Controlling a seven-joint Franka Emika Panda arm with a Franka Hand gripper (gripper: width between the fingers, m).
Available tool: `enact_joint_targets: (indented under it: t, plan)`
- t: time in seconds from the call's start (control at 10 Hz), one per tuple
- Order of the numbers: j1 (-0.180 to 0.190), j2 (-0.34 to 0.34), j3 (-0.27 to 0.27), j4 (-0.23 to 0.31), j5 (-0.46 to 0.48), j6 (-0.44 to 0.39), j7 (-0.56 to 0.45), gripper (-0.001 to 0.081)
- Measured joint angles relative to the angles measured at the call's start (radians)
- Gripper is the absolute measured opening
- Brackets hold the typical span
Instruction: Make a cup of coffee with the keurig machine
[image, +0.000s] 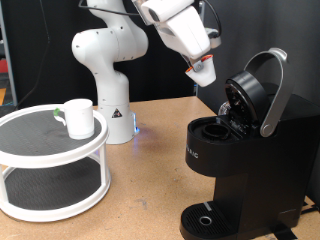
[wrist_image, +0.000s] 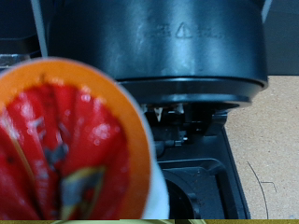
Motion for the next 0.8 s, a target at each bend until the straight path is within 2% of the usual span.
enact_joint_targets:
  t: [0.2, 0.8]
  plan:
    - [0.000, 0.025, 0.002, 0.000, 0.000, 0.007, -0.015, 0.0080]
    - [0.001, 0.102, 0.010, -0.001, 0.000, 0.103, -0.040, 0.0080]
